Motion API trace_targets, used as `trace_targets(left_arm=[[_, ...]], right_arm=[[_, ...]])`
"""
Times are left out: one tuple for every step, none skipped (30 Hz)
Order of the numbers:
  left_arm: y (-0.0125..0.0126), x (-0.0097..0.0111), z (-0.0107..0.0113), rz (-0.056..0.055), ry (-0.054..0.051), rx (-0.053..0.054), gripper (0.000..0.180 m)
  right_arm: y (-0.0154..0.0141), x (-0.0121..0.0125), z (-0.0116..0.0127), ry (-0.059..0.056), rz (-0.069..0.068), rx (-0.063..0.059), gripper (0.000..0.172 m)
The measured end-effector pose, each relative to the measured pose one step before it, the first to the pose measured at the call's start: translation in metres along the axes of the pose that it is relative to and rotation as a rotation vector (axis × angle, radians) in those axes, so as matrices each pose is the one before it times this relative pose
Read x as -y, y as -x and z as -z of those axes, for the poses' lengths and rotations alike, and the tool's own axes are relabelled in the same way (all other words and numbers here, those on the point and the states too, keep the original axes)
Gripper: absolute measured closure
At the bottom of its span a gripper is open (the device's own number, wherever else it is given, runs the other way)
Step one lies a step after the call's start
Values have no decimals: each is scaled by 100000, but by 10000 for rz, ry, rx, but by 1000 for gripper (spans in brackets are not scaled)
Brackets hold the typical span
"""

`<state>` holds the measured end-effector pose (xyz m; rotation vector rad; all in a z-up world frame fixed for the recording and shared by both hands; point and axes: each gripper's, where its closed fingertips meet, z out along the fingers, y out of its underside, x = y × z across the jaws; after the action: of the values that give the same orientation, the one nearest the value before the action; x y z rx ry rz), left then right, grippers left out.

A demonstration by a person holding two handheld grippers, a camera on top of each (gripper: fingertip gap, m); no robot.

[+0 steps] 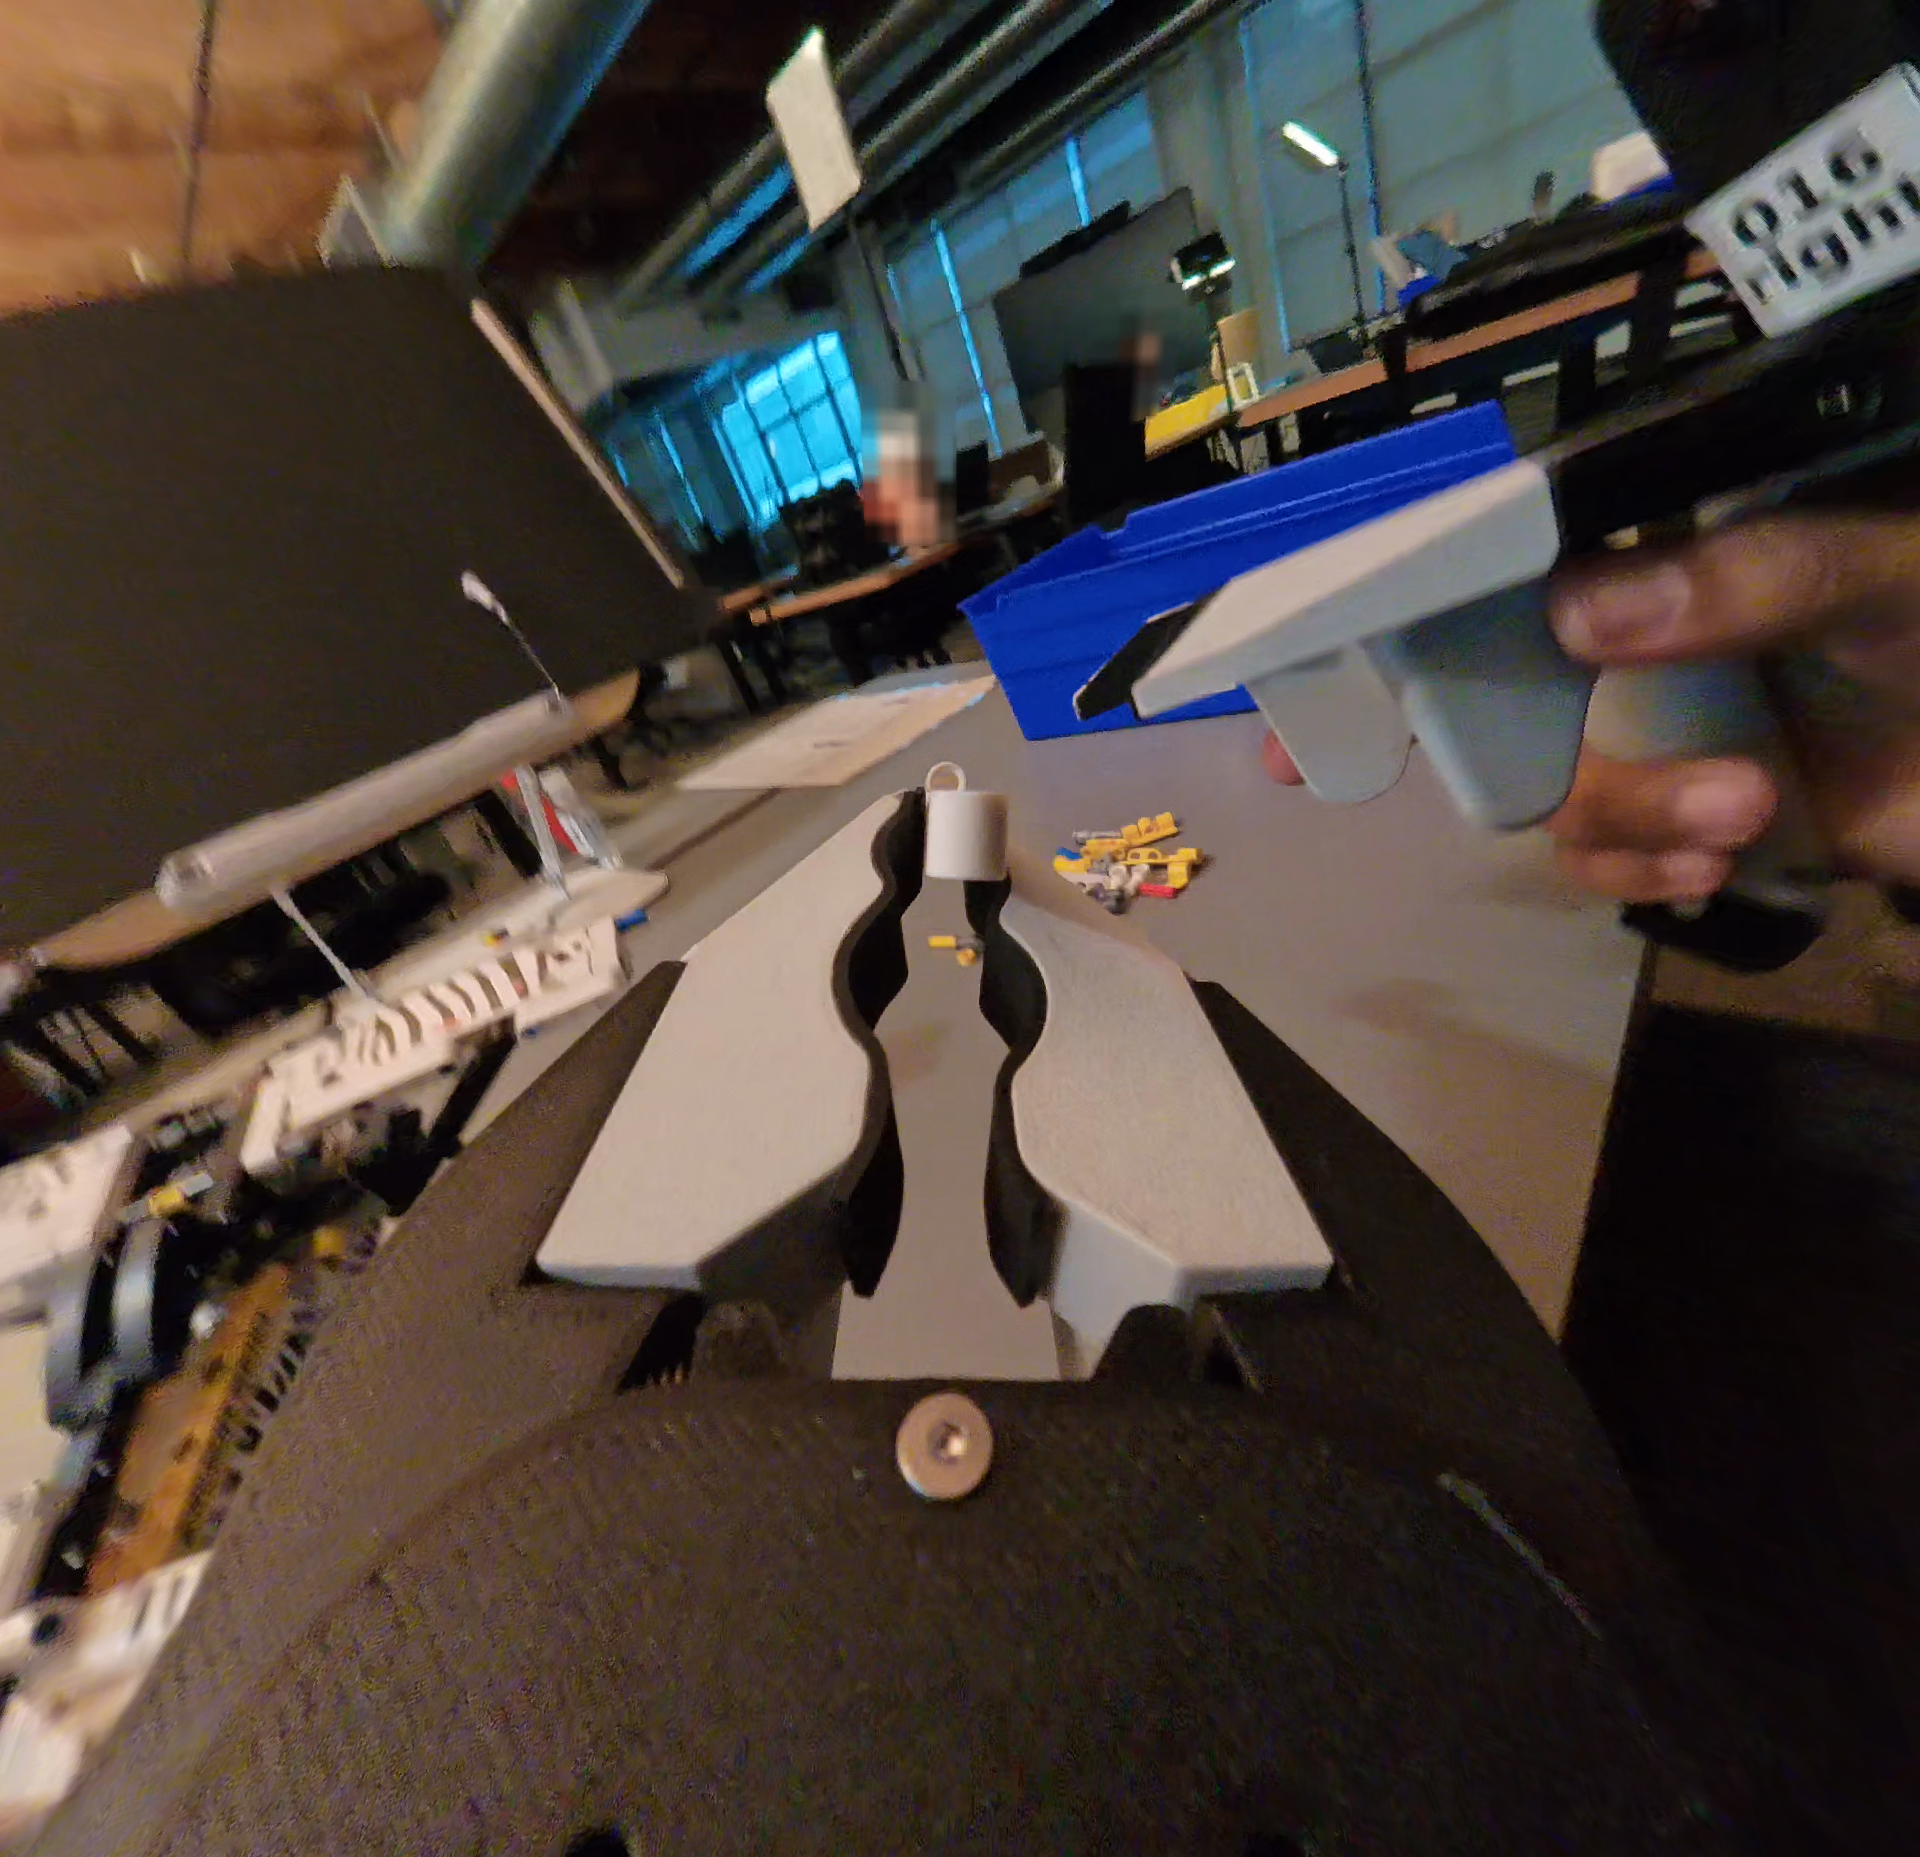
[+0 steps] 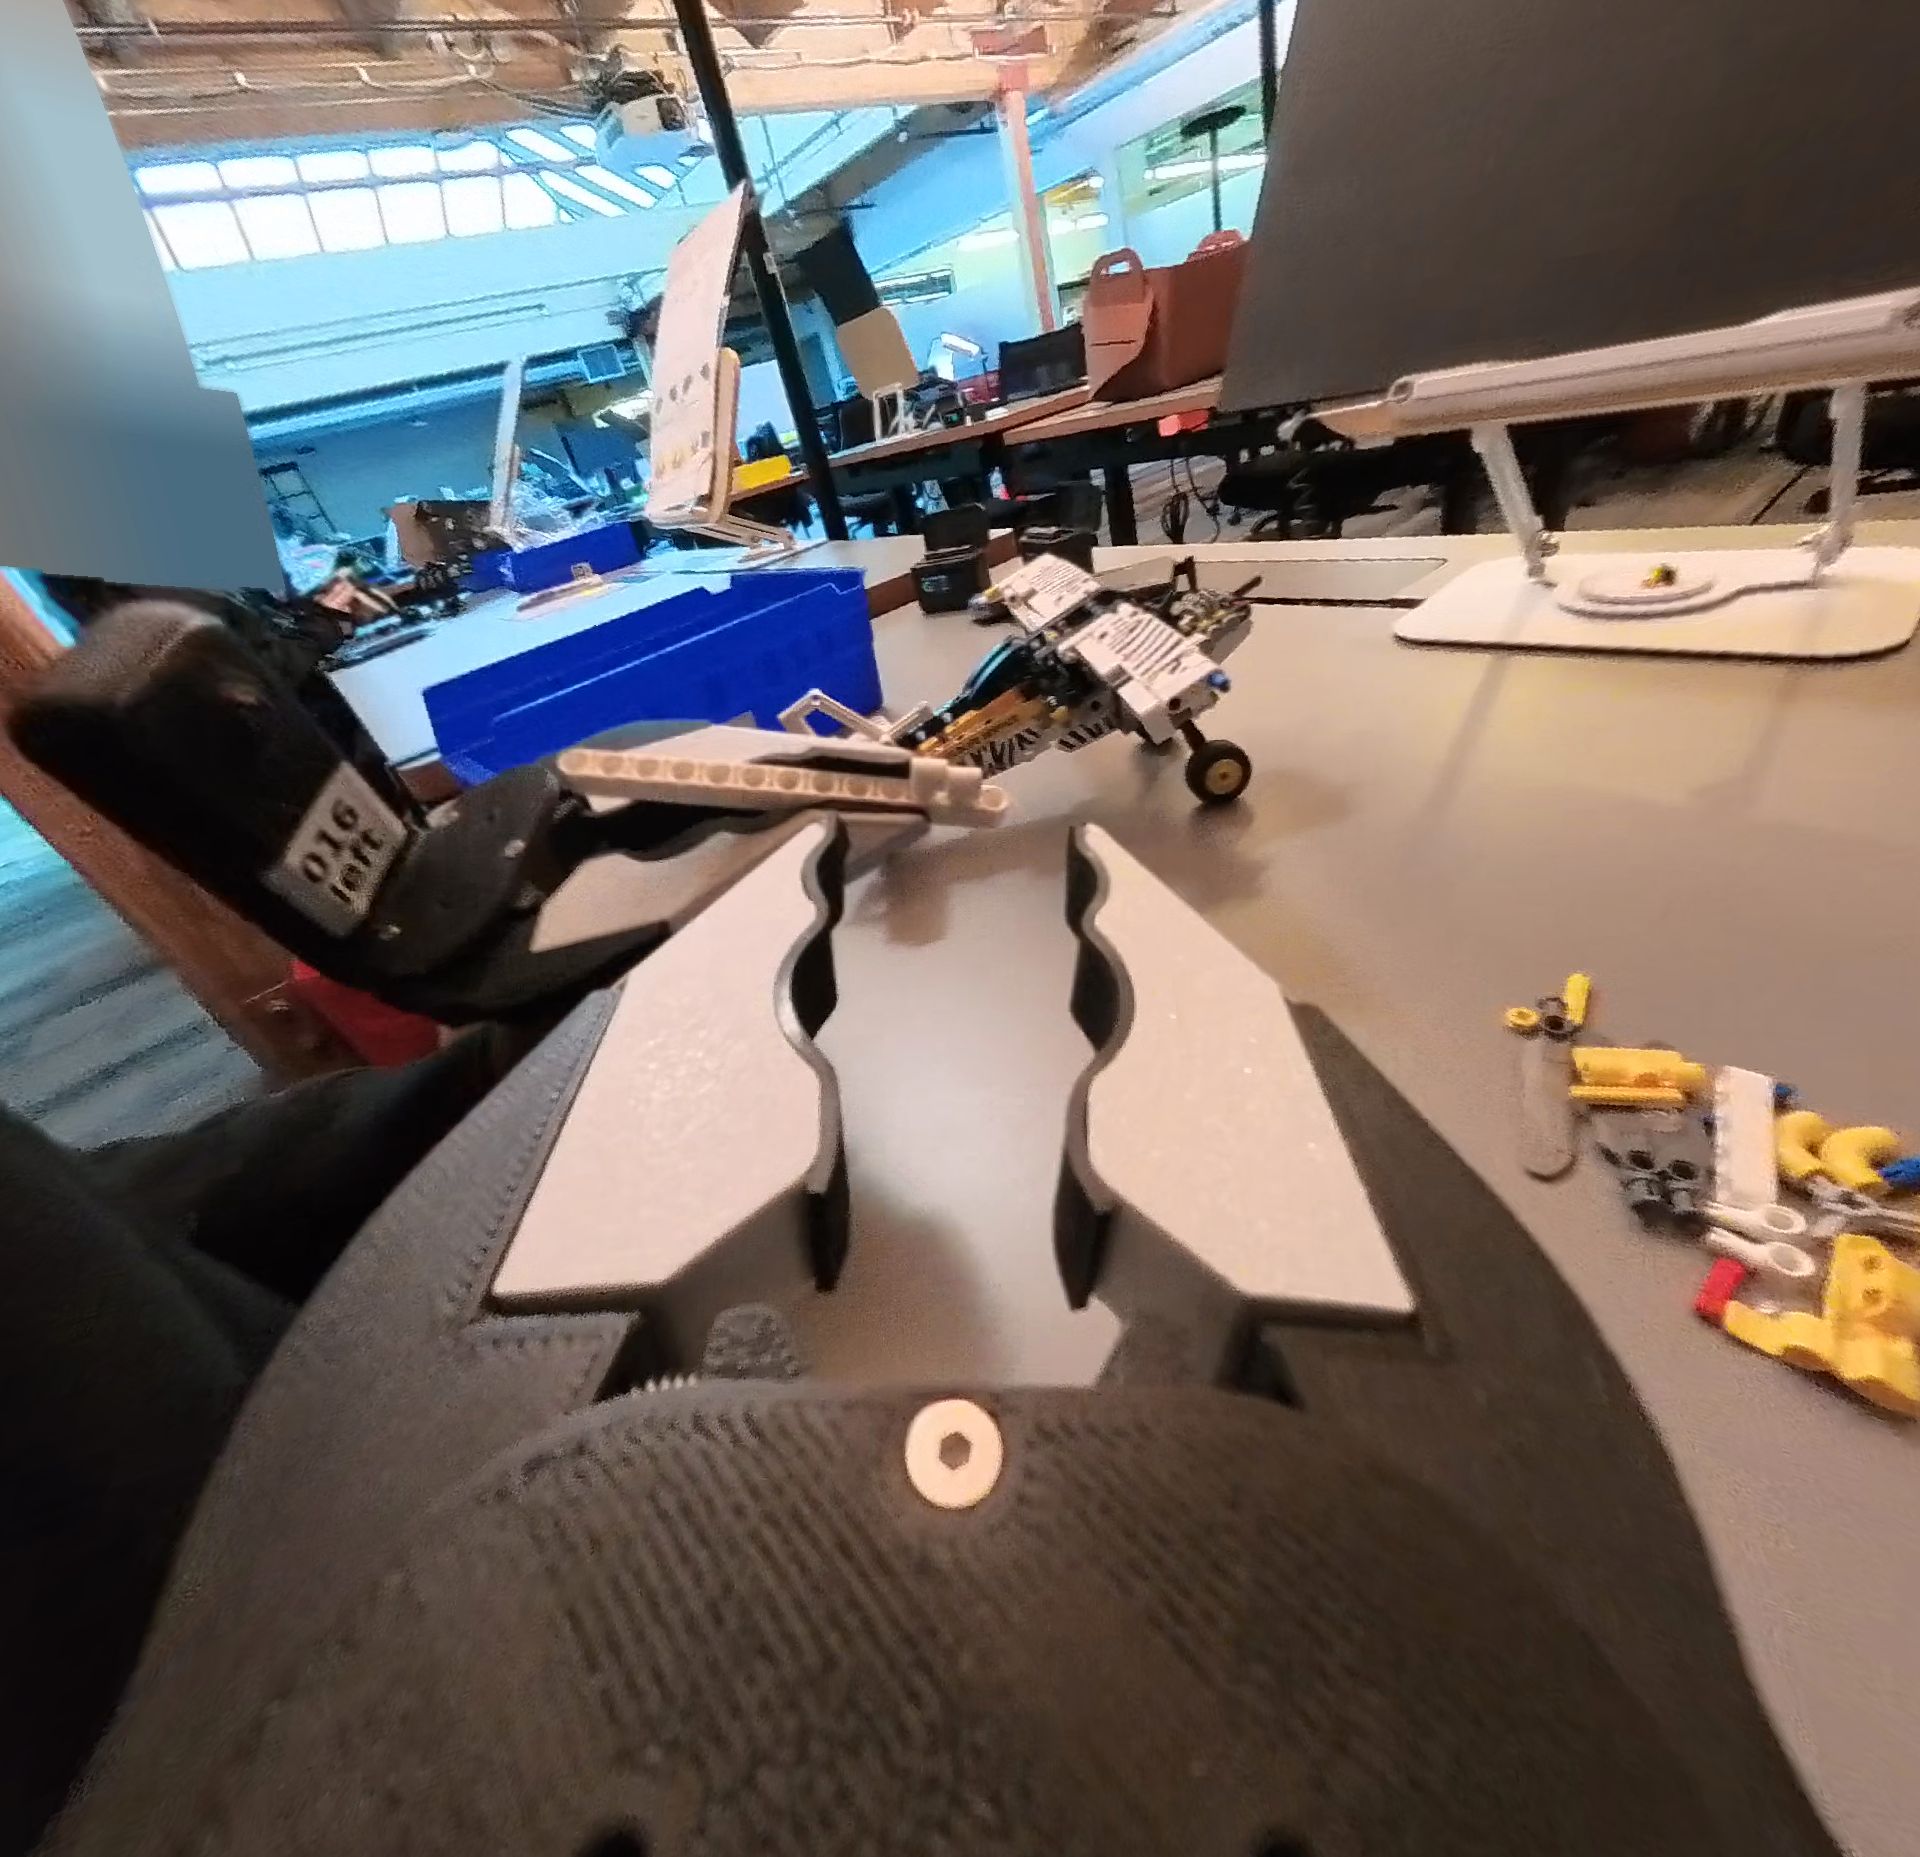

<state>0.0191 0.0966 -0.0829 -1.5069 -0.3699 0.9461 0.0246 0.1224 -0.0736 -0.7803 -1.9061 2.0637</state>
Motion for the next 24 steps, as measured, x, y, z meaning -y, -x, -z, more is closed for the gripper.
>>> trace_targets(left_arm=[[-138,113,34,-483,-271,-54,177],[-106,63,-42,-339,-192,-43,177],[-214,12,-134,-233,-73,-132,177],[-266,-38,-211,-153,21,-180,177],[-256,-4,-205,-137,15,-153,177],[-250,72,-159,-146,-41,-117,177],[-425,70,-146,-57,-43,-254,177],[-682,79,-159,150,-65,-487,177],[-881,99,-123,433,-94,-717,177],[-698,80,-82,758,-86,-699,176],[-500,163,-33,1011,-128,-683,176],[-619,273,-4,1169,-142,-886,176],[-700,140,35,1313,30,-992,176],[-660,-125,58,1196,214,-971,177],[-305,-240,127,769,238,-545,177],[-211,-303,164,142,188,-210,177],[-92,-482,116,-90,357,-5,177],[-105,-622,26,-111,468,17,176],[-276,-546,-49,-69,423,-97,176],[-393,-390,-84,-28,298,-153,176],[-359,-226,-96,-32,153,-106,177],[-326,-131,-107,-19,66,-90,177],[-264,-158,-120,1,55,-69,177],[-262,-194,-99,9,67,-82,178]], right_arm=[[311,60,-23,73,-3,-2,133],[133,-44,-94,150,161,-173,135],[-1,-74,-81,175,275,-281,136],[11,-23,-27,128,362,-286,138],[118,81,64,44,441,-239,142],[195,146,144,-16,539,-195,148],[193,87,181,-5,646,-185,154],[245,-11,205,54,759,-127,160],[253,-123,229,130,772,-58,161],[322,-163,243,160,654,76,161],[255,-238,273,187,456,137,159],[0,-270,341,189,271,100,158],[-10,-145,404,94,133,196,157],[98,-34,436,15,27,360,156],[125,-3,425,22,-61,436,155],[490,-91,348,106,-109,685,155],[731,-339,244,285,-162,843,155],[621,-534,126,426,-155,714,155],[523,-514,68,400,-51,572,157],[436,-332,-21,258,31,425,158],[223,-151,-83,158,83,219,158],[158,-173,-150,171,153,153,159],[107,-261,-196,243,191,131,159],[105,-336,-244,286,198,132,159]])
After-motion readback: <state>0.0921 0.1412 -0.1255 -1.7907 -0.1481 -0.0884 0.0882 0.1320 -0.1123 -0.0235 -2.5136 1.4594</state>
